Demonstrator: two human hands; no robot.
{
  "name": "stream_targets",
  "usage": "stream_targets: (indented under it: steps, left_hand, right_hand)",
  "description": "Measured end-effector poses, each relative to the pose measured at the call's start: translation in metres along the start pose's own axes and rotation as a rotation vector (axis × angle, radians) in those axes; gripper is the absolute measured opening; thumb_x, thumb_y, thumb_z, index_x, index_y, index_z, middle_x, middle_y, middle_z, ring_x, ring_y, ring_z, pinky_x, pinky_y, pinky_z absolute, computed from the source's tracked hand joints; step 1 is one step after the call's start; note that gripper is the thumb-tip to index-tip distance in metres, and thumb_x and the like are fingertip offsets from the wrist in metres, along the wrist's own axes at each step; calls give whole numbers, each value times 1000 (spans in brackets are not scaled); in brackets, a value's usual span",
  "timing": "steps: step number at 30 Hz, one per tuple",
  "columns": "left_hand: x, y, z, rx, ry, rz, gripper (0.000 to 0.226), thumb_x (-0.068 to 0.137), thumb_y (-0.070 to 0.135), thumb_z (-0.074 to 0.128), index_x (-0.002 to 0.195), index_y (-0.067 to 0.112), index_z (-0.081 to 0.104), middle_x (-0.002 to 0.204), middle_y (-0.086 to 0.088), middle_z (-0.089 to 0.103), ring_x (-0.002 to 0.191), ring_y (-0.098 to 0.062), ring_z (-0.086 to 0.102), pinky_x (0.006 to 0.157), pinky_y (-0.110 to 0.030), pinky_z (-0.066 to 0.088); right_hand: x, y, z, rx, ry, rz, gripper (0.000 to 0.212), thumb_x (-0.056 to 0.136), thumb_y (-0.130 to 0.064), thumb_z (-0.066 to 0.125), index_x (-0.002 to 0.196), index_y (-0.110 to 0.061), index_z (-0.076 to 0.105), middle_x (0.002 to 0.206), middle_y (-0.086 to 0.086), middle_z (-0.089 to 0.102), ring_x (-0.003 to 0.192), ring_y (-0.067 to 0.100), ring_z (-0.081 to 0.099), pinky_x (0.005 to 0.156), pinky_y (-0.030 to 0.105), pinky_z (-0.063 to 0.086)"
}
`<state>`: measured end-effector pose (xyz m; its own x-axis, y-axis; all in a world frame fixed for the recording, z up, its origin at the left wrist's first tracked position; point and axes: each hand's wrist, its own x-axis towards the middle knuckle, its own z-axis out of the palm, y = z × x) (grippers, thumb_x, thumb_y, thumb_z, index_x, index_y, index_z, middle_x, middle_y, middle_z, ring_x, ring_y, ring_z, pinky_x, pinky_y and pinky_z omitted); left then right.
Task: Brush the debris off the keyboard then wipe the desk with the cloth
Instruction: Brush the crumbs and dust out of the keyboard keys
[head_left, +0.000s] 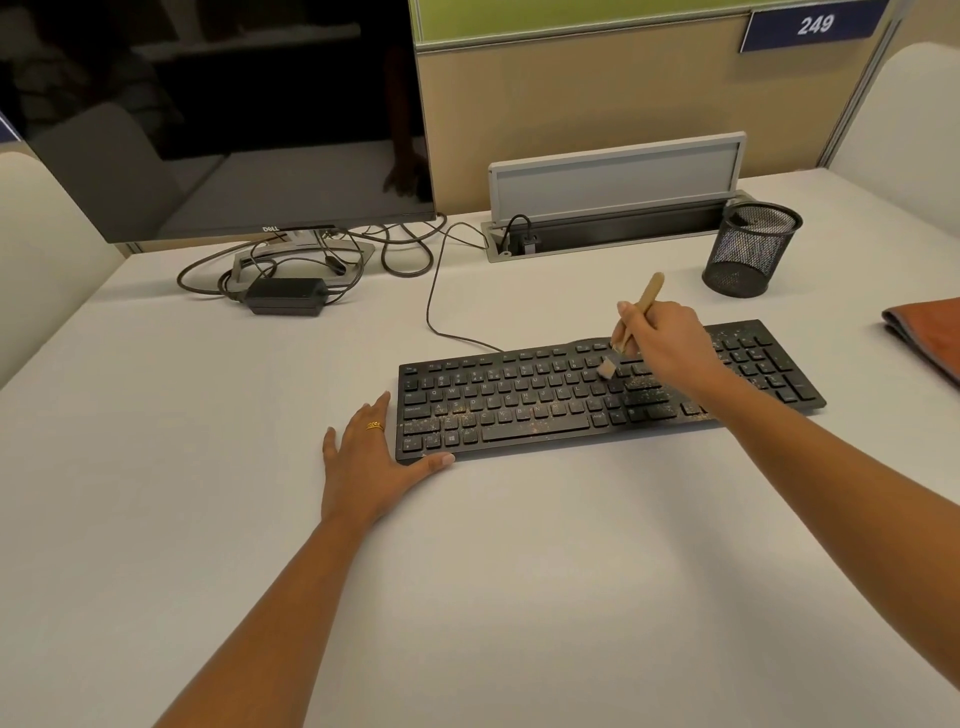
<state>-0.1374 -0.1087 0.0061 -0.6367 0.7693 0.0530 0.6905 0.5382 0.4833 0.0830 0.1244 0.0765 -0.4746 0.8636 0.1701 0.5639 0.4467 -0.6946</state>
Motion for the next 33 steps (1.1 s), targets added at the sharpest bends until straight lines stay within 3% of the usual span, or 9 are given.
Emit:
stream_targets:
  steps: [5, 8, 12, 16, 19, 22, 27, 31, 33]
  left_hand:
    - [0, 0, 0, -6, 3, -1, 116, 58, 78, 57, 151, 19, 19, 156, 1, 26, 145, -11, 16, 119, -41, -3]
    - [-1, 1, 0, -4, 8, -1, 113, 62, 75, 61, 151, 20, 19, 156, 1, 25, 145, -12, 16, 119, -41, -3]
    - [0, 0, 0, 3, 4, -1, 116, 58, 78, 57, 151, 19, 19, 156, 1, 26, 145, -12, 17, 119, -41, -2]
    - [0, 0, 0, -8, 2, 1, 119, 55, 80, 54, 151, 20, 18, 156, 1, 26, 145, -12, 16, 119, -41, -3]
    - [0, -1, 0, -14, 1, 1, 121, 52, 81, 51, 151, 21, 18, 156, 1, 26, 145, -11, 16, 119, -41, -3]
    - [0, -1, 0, -15, 2, 2, 121, 52, 82, 51, 151, 21, 18, 156, 0, 26, 145, -12, 17, 119, -41, -3]
    - [0, -2, 0, -16, -1, -1, 121, 52, 81, 51, 151, 21, 18, 156, 1, 26, 145, -11, 16, 118, -41, -3]
    - [0, -1, 0, -12, -3, 0, 121, 52, 81, 50, 151, 21, 18, 156, 1, 25, 145, -11, 15, 119, -41, -3]
    - [0, 0, 0, -8, -4, 1, 121, 52, 81, 50, 152, 20, 18, 156, 0, 25, 145, -11, 15, 118, -41, -3]
  right_hand:
    - [-2, 7, 6, 36, -41, 18, 45, 100, -37, 36, 89, -8, 70, 77, 6, 68, 65, 17, 57, 58, 29, 42]
    - [-2, 7, 4, -45, 64, 20, 46, 100, -38, 35, 89, -11, 70, 78, 3, 68, 69, 15, 58, 58, 27, 41]
    - [-2, 8, 4, -9, 0, 11, 45, 100, -36, 35, 91, -9, 70, 78, 2, 66, 55, 5, 50, 52, 22, 34]
    - [-1, 7, 0, -145, 56, 26, 49, 100, -38, 33, 87, -8, 70, 83, 10, 69, 73, 22, 61, 65, 32, 46]
    - [0, 4, -2, -68, 57, -21, 47, 100, -39, 34, 90, -11, 70, 85, 10, 70, 81, 25, 64, 73, 37, 50]
    - [-3, 7, 0, -140, -21, -21, 49, 99, -42, 34, 91, -10, 70, 85, 7, 69, 77, 22, 60, 68, 32, 45]
    - [-2, 3, -4, -176, 0, -27, 47, 100, -36, 33, 79, -10, 65, 62, -5, 54, 62, 17, 51, 52, 24, 34]
    - [-4, 8, -2, -85, 32, -11, 45, 100, -38, 34, 85, -13, 68, 75, 4, 63, 67, 18, 55, 56, 27, 37]
    - [-6, 11, -1, -126, 4, 0, 46, 100, -38, 34, 82, -12, 68, 70, 2, 62, 66, 17, 54, 60, 29, 37]
